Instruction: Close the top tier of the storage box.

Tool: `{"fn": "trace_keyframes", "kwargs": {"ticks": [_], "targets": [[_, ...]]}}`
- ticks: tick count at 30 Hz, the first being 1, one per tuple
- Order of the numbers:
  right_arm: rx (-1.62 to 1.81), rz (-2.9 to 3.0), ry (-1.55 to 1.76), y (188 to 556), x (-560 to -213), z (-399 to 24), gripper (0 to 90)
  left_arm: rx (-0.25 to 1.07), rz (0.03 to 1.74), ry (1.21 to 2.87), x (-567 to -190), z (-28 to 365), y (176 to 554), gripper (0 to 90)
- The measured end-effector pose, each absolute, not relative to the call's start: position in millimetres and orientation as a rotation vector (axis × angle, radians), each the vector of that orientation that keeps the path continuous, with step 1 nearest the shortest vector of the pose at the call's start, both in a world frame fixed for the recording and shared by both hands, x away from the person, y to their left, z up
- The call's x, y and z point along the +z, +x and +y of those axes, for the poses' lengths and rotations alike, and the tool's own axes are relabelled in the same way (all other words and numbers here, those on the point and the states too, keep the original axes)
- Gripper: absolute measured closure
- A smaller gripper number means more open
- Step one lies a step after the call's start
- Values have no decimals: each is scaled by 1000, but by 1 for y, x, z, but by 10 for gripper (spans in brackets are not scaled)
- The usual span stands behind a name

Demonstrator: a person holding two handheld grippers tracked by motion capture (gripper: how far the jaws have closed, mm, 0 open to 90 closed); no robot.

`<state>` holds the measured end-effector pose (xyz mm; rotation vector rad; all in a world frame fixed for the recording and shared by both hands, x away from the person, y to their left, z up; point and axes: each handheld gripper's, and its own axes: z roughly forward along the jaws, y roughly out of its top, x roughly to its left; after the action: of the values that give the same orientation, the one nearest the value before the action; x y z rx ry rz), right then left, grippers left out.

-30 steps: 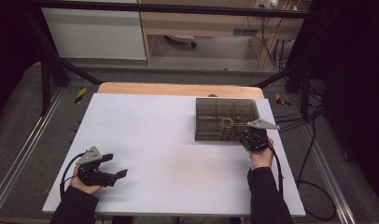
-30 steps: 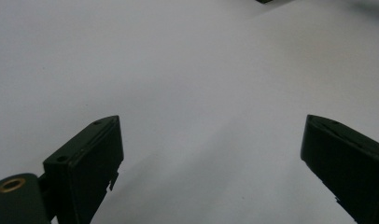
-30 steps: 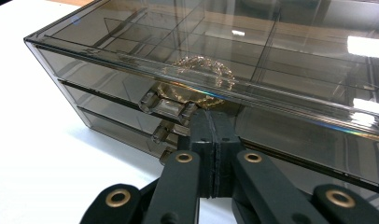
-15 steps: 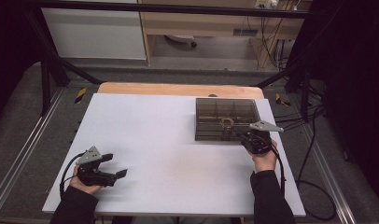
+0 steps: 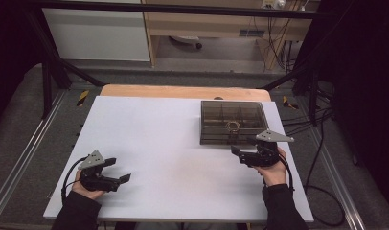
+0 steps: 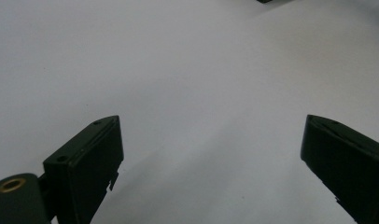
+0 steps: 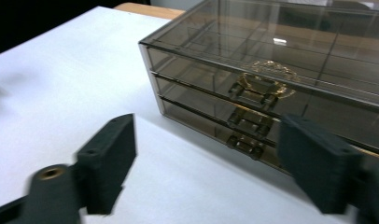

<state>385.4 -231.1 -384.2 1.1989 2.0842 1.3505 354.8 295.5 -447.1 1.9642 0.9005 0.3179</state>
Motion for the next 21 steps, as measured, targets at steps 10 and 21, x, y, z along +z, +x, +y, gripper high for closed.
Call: {"fn": "trace_keyframes", "kwargs": {"ticks": [10,21], "targets": [[1354,2146,1184,373,-397,-234,9,320,901,1966,-447,295,355,56],[1354,2190,1156,364,-420,-249,4,318,901,1968,-447,295,355,56]]}}
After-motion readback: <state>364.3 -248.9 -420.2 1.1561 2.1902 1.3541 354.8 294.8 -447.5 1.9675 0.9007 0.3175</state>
